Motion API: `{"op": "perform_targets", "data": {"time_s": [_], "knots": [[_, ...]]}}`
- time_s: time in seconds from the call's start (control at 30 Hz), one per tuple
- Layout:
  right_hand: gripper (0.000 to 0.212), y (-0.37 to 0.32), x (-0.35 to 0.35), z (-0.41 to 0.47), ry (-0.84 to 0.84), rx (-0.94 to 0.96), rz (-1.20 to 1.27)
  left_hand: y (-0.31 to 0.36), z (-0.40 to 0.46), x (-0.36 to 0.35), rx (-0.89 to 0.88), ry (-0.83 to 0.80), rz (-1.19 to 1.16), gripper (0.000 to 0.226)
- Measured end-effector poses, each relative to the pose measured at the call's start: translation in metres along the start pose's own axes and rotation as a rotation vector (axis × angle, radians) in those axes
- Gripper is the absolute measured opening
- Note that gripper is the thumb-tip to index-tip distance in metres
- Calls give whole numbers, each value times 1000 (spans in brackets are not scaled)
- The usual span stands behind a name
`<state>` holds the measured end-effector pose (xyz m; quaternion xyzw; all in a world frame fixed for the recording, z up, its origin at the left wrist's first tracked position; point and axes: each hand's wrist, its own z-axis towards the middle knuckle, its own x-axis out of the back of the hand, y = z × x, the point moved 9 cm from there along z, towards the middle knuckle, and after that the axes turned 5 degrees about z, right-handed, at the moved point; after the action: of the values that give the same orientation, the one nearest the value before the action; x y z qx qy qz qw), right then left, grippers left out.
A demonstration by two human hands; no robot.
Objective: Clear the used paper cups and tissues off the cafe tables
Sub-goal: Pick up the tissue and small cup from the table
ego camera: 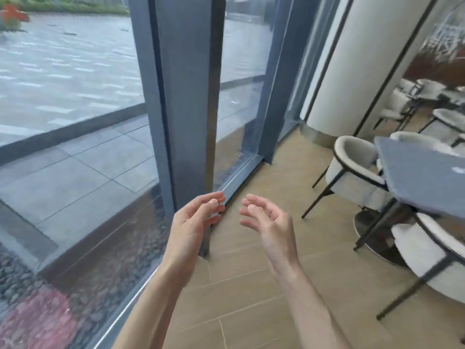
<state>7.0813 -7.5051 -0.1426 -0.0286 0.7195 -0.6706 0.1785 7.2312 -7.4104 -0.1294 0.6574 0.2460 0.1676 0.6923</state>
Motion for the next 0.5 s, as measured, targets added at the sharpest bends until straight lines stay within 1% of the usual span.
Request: {"op": "perform_targets", "data": {"time_s": [0.17, 0.27, 0.37, 0.5], "knots": [[18, -74, 137, -5, 198, 122, 26, 21, -11, -157, -37, -215, -20, 22], [19, -116, 223, -14, 296, 196, 12, 35, -31, -249, -64, -312, -39, 23], [20, -155, 301, -26, 368, 245, 27, 43, -55, -329, -79, -394, -52, 23], [19, -198, 388, -40, 432, 299, 35, 55, -80, -427, -102, -498, -59, 24]]}}
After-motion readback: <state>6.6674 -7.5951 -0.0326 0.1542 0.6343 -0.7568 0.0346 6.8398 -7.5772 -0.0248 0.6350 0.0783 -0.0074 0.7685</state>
